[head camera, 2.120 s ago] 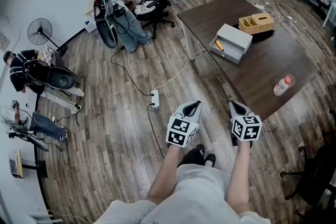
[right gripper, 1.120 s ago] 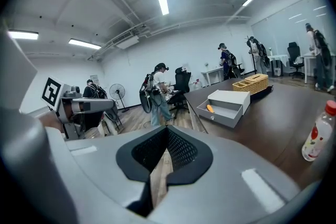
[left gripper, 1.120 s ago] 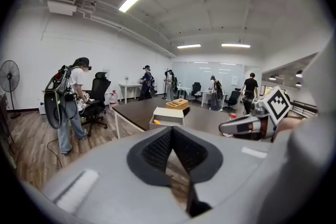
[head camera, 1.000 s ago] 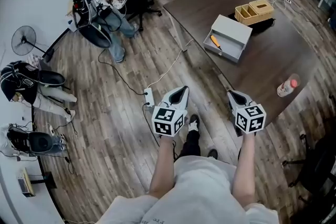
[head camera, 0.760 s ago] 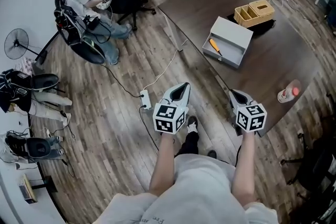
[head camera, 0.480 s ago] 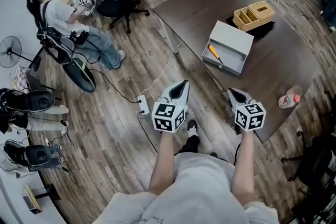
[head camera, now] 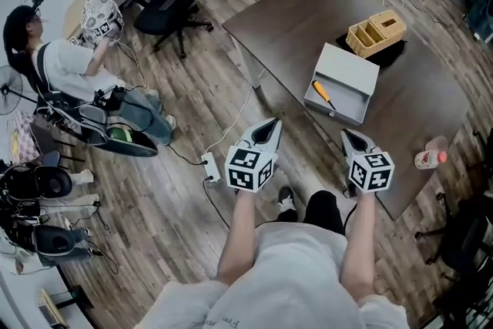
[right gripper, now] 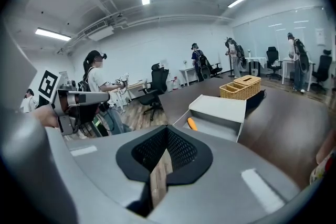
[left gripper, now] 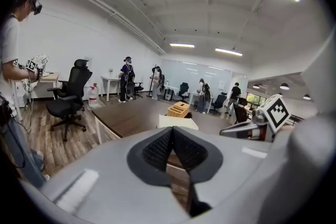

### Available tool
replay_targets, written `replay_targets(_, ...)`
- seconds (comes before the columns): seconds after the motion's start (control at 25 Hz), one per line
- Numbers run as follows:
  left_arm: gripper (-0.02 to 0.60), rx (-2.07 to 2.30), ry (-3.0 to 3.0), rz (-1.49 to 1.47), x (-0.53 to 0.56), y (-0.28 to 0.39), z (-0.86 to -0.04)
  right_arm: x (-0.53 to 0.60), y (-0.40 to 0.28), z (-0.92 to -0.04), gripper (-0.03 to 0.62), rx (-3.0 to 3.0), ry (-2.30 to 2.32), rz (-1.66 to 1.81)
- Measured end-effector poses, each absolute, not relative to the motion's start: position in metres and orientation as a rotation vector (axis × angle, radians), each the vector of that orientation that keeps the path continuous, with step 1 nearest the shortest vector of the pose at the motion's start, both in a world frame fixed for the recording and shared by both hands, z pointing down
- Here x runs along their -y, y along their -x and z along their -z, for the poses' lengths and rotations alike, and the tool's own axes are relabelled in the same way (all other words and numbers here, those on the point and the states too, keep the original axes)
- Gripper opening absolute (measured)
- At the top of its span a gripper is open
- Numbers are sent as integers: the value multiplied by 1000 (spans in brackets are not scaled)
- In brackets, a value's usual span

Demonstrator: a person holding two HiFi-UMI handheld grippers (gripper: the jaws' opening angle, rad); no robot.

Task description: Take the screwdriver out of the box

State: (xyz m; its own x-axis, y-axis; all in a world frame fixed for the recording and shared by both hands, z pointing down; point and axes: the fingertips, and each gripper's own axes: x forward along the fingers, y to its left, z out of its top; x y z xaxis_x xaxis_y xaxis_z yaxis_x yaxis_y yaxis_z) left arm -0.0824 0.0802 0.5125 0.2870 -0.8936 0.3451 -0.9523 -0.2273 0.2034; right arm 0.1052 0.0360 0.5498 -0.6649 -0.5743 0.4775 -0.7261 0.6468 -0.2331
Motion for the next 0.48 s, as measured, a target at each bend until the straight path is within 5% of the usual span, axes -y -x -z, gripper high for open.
replay_targets(0.48,54,1617,-2210,-284,-48,108,-527,2,-65,-558,0,2478,-958,-554)
